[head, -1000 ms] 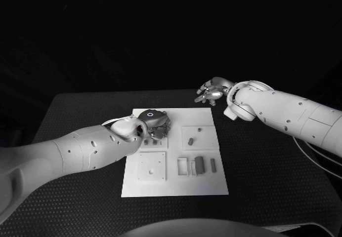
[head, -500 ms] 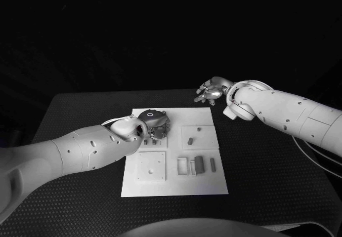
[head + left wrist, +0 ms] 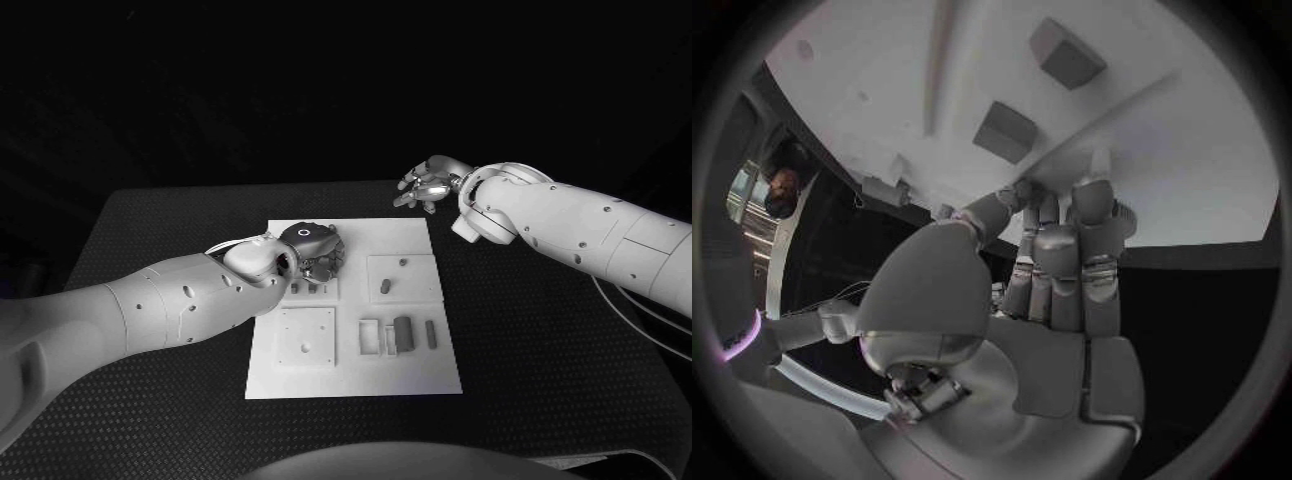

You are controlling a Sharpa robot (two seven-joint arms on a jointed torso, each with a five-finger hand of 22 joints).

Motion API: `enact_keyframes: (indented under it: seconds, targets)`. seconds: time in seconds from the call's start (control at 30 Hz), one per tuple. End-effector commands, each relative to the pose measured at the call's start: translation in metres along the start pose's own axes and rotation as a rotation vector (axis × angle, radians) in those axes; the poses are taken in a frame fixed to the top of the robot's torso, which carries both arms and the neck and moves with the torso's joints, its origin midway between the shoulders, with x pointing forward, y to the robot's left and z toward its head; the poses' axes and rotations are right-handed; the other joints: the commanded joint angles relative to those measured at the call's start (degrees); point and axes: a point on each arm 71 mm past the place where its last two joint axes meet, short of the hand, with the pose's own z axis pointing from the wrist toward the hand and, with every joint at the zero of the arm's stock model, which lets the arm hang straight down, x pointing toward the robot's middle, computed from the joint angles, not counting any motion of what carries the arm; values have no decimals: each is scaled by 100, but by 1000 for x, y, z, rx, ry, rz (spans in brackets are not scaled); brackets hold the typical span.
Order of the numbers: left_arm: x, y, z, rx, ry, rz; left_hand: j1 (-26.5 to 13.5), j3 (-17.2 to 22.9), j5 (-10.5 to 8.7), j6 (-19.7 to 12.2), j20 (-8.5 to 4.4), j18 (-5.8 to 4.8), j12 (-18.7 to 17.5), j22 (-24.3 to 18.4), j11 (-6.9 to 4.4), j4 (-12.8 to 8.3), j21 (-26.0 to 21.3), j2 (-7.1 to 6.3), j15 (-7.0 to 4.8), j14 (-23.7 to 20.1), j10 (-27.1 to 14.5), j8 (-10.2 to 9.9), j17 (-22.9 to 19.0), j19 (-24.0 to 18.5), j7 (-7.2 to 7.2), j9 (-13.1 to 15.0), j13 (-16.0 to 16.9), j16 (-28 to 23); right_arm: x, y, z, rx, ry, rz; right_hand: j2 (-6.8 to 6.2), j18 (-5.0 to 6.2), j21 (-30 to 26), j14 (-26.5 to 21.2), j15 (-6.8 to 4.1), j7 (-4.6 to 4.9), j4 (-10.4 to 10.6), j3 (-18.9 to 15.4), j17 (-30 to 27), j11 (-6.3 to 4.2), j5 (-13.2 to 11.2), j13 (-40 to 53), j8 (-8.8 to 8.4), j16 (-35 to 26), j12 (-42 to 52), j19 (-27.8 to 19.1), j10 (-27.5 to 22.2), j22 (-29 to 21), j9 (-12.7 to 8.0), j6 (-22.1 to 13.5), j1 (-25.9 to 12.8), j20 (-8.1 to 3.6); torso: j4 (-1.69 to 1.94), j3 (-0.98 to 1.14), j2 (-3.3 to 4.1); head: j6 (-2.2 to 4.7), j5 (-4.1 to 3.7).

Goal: Assemble the parts on the task board

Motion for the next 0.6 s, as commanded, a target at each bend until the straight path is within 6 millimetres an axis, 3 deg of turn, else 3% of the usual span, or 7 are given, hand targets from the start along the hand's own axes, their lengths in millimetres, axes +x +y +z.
enact_keyframes:
  seconds: [0.03, 0.6]
  targets:
    - [3, 0, -1, -3, 13, -5, 63, 37, -33, 37, -57, 394, 23, 124, 41, -8, 28, 1, -24, -34, 280, 28, -7, -10, -6, 4, 16, 37, 1, 1, 0, -10, 7, -9, 50, 212, -16, -18, -34, 289, 12, -3, -6, 0, 13, -6, 26, 23, 21, 1, -59, 105, -5, 1, 0, -53, 2, -1, 0, 3, 4]
    - [1, 1, -7, -1, -10, -34, 63, 69, -40, 32, -65, 378, 8, 122, 42, -5, 31, 2, -23, -34, 293, 23, -35, -16, 1, 0, 37, 51, 0, -1, -1, -7, 7, -9, 48, 212, -16, -19, -33, 289, 12, -5, -8, 0, 12, -7, 27, 24, 23, 1, -60, 105, -7, 0, -3, -53, 3, 8, 0, 8, 34]
